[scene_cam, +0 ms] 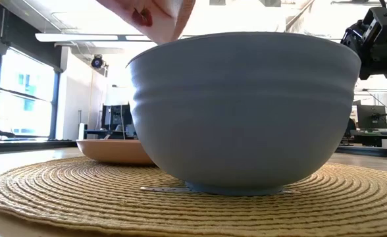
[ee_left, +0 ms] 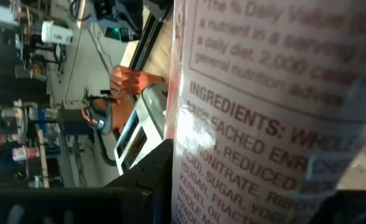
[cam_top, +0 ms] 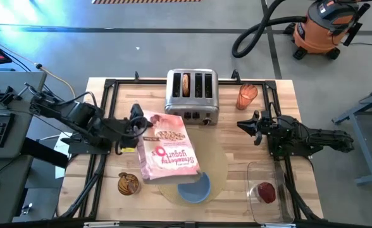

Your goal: Arrange a breakfast setting

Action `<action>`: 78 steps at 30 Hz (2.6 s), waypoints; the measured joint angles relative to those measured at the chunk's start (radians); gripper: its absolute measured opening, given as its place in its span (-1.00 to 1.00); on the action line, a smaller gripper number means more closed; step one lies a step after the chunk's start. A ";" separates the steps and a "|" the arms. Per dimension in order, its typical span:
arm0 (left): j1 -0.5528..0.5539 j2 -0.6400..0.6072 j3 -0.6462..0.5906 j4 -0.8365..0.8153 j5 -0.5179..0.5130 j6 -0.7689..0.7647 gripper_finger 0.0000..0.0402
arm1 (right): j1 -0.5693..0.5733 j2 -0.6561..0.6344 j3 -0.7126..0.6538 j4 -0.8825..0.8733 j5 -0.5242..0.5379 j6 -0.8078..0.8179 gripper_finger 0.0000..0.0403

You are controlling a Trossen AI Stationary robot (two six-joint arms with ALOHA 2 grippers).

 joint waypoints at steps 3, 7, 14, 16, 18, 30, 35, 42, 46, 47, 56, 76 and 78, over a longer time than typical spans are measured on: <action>-0.026 0.012 0.000 0.000 -0.011 0.013 -0.39 | 0.000 0.000 0.000 0.000 0.000 0.000 -0.77; -0.051 0.025 0.000 0.000 -0.017 0.014 -0.39 | 0.000 0.000 0.000 0.000 0.000 0.000 -0.77; -0.081 0.072 0.000 0.000 -0.049 0.091 -0.39 | 0.000 0.000 0.000 0.000 0.000 0.000 -0.77; -0.086 0.087 0.000 0.002 -0.082 0.093 -0.39 | 0.000 0.000 0.000 0.000 0.000 0.000 -0.77; -0.092 0.100 0.000 0.001 -0.111 0.099 -0.39 | 0.000 0.000 0.000 0.000 0.000 0.000 -0.77; -0.098 0.159 0.000 0.000 -0.276 0.164 -0.39 | 0.000 0.000 0.000 0.000 0.000 0.000 -0.77; -0.099 0.179 0.001 0.000 -0.276 0.196 -0.39 | 0.000 0.000 0.000 0.000 0.000 0.000 -0.77; -0.099 0.217 0.000 0.001 -0.315 0.223 -0.39 | 0.000 0.000 0.000 0.000 0.000 0.000 -0.77; -0.099 0.232 0.000 0.005 -0.363 0.222 -0.39 | 0.000 0.000 0.000 0.000 0.000 0.000 -0.77; -0.099 0.235 0.000 0.005 -0.366 0.222 -0.39 | 0.000 0.000 0.000 0.000 0.000 0.000 -0.77; -0.104 0.235 0.000 0.005 -0.386 0.236 -0.39 | 0.000 0.000 0.000 0.000 0.000 0.000 -0.77; -0.164 0.235 0.000 0.021 -0.504 0.340 -0.39 | 0.000 0.000 0.000 0.000 0.000 0.000 -0.77; -0.164 0.235 0.000 0.056 -0.514 0.359 -0.39 | 0.000 0.000 0.000 0.000 0.000 0.000 -0.77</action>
